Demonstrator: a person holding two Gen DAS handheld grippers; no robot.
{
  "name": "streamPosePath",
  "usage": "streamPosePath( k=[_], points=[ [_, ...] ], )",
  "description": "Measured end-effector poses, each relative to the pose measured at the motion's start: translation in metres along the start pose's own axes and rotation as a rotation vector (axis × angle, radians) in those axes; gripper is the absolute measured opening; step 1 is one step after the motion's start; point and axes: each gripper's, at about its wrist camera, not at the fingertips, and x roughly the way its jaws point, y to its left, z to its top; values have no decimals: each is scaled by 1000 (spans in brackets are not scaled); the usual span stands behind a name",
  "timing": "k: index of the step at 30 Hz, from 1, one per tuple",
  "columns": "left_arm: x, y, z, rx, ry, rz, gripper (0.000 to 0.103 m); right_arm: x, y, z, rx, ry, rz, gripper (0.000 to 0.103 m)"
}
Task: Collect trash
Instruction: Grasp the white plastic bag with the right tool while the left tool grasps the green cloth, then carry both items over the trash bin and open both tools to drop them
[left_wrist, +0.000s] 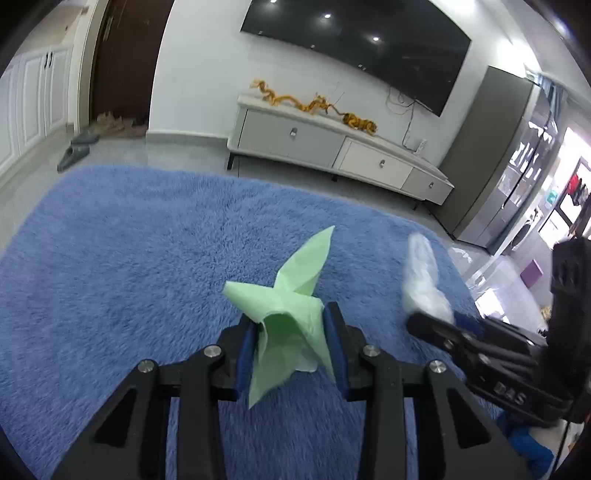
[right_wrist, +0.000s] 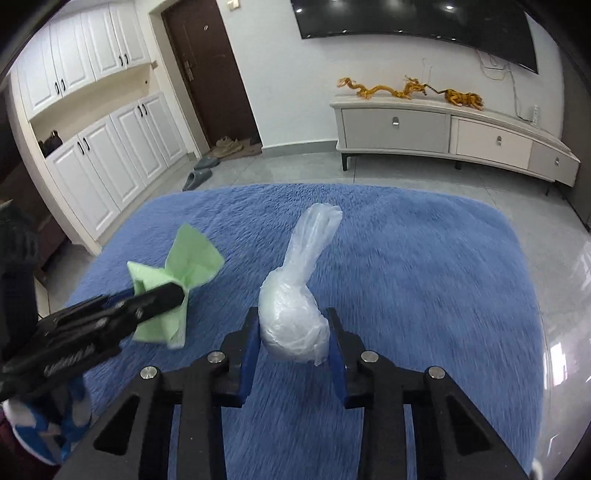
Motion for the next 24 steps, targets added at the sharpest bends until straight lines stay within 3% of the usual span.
streamPosePath(
  k=[14, 24],
  points=[
    [-117, -39, -38, 117, -124, -16, 34, -141, 24, -57, 106, -154, -88, 31],
    [-196, -72, -54, 223, -274, -3, 34, -193, 36, -92, 142, -215, -144, 31]
  ],
)
